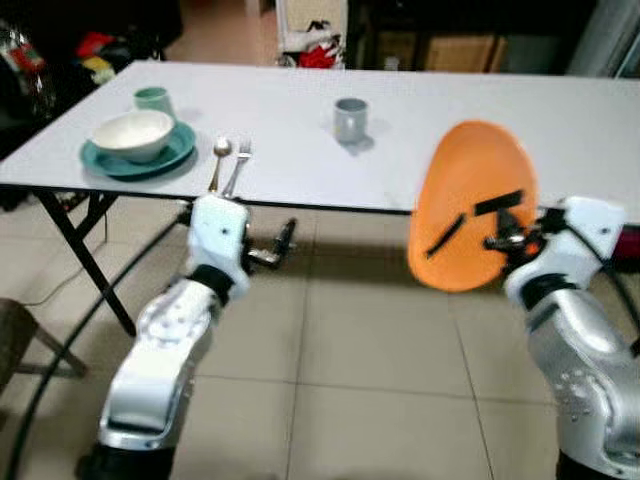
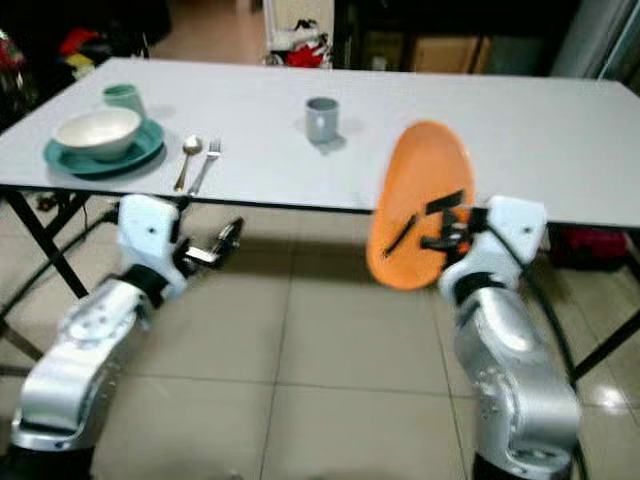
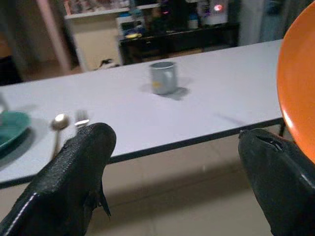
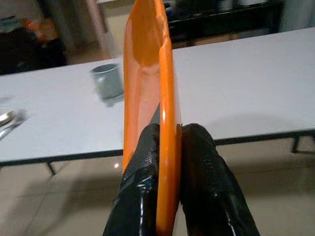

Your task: Setting the table

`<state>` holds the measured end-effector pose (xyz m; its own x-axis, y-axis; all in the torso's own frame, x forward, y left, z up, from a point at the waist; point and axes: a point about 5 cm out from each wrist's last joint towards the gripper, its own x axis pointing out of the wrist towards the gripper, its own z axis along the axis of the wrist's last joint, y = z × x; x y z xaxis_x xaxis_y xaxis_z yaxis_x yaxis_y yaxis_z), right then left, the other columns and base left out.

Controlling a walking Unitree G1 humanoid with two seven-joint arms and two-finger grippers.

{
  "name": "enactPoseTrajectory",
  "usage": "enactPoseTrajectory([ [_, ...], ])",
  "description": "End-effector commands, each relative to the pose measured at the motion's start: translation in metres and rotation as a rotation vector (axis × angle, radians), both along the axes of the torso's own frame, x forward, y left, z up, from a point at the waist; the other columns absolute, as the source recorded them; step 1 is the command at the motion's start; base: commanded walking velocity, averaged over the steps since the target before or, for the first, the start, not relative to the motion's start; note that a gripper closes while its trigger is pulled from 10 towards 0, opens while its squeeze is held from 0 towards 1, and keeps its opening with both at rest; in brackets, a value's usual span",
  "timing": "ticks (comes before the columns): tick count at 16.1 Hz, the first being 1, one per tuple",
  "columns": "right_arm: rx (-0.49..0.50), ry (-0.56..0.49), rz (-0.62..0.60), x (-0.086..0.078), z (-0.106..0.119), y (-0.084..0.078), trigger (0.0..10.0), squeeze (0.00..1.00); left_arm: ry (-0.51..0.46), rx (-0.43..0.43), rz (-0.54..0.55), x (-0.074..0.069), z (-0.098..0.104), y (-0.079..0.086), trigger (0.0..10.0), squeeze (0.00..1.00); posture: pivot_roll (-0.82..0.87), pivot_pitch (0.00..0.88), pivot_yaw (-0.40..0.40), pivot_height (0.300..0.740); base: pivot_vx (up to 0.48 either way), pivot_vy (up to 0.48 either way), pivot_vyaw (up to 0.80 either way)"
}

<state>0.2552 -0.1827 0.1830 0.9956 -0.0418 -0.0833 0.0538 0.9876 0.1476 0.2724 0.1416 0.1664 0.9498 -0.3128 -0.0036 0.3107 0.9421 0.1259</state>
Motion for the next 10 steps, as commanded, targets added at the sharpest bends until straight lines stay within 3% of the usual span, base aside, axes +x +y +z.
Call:
enactPoseTrajectory([
  [1, 0.009, -0.074, 0.024, 0.0013, 0.0137, 0.0036, 10.0, 0.00, 0.000, -0.003, -0.002, -0.0010, 0.0009, -0.0006, 10.0, 0.00, 0.08, 0.000, 0.003, 0.740, 0.277, 0.000, 0.00],
  [10, 0.009, -0.087, 0.040, 0.0051, 0.0175, 0.0036, 10.0, 0.00, -0.016, -0.023, -0.021, 0.0021, 0.0068, -0.0099, 10.0, 0.00, 0.06, 0.000, -0.002, 0.740, 0.280, 0.000, -0.09],
])
